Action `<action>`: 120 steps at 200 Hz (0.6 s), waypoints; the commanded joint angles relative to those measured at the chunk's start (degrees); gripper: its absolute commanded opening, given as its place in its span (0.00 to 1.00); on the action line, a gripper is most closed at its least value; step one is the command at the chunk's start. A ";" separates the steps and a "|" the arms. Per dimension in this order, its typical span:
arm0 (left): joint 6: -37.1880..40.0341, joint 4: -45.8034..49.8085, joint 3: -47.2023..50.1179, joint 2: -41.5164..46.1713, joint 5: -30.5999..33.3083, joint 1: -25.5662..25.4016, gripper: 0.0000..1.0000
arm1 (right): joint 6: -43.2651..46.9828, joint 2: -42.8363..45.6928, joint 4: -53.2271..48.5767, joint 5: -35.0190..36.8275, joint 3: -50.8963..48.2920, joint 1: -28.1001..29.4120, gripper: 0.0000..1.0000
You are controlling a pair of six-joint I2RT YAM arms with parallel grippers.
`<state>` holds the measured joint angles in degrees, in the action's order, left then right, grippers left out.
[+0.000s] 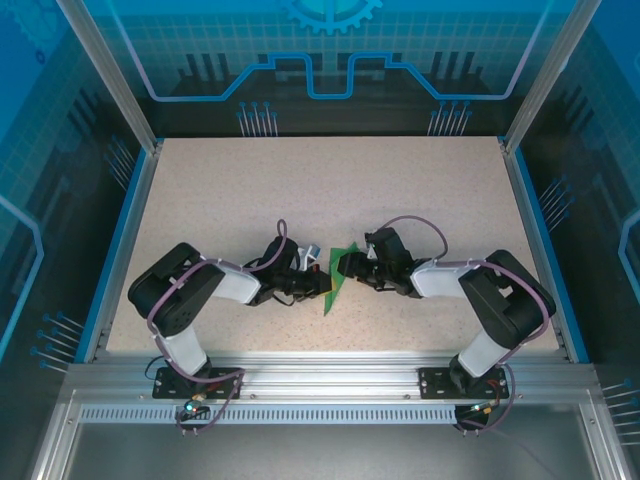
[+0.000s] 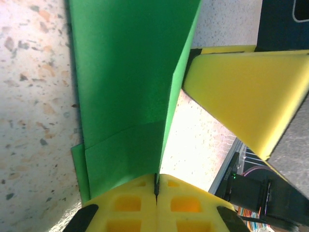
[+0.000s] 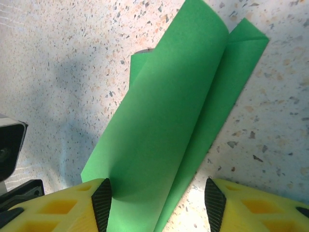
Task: Fold a paper plane with a square sheet of paper (fold left side to right side)
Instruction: Fold the wing for the fifth time at the center of the table.
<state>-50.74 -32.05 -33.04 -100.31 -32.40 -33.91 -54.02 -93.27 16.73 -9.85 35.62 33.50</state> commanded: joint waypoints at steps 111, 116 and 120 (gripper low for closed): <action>1.69 4.33 -1.66 3.59 -2.48 1.73 0.31 | -1.71 -5.34 -4.96 1.06 2.79 1.40 0.52; 1.92 4.82 -1.68 3.96 -2.52 1.95 0.32 | -1.75 -5.37 -5.00 1.04 2.78 1.44 0.52; 2.11 5.32 -1.83 4.19 -2.49 2.27 0.33 | -1.73 -5.42 -5.04 1.06 2.79 1.40 0.52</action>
<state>-50.61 -29.82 -33.30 -99.13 -33.52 -33.28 -55.55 -94.52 12.29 -9.21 38.28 33.50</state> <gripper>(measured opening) 0.303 0.522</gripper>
